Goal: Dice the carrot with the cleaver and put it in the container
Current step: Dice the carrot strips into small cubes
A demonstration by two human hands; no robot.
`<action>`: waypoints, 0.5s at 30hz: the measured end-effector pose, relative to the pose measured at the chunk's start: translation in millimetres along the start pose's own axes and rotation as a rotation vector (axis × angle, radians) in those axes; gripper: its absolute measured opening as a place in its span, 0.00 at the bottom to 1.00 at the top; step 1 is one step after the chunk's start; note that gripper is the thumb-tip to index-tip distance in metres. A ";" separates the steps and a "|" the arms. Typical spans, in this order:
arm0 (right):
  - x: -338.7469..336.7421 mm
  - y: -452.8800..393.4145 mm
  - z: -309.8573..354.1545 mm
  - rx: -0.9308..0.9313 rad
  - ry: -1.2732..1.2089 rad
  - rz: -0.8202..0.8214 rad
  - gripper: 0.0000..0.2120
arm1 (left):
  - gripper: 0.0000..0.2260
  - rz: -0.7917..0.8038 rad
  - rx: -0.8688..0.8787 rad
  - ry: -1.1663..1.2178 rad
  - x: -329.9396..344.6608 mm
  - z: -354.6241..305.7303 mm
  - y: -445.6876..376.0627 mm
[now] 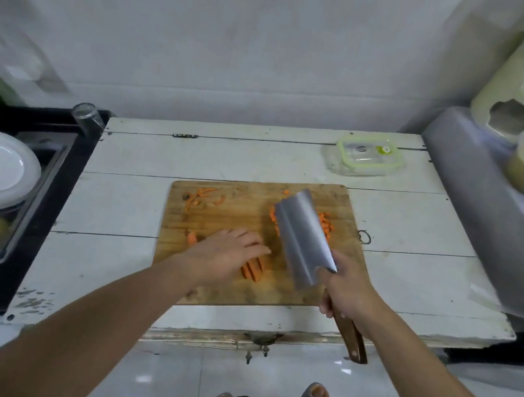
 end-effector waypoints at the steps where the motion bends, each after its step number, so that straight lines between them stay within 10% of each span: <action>1: -2.7 0.1 -2.3 -0.002 0.015 0.002 0.10 | 0.36 0.041 0.118 -0.047 3.4 -5.6 -6.6; 7: -8.4 -4.8 -12.4 -0.014 0.061 -0.023 0.08 | 0.19 0.018 0.196 -0.112 16.1 -1.8 -18.6; 15: -2.9 -5.4 -8.9 -0.224 0.597 -0.225 0.10 | 0.08 -0.252 -0.514 0.160 36.5 6.0 18.2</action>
Point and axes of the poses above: each hand's wrist, its own y-axis away from the middle knuckle, its own x-axis out of the palm, z = x × y, the point moved 7 cm from there along -y, towards the middle knuckle, and after that the axes turned 13 degrees about x, right-handed, at the moved point
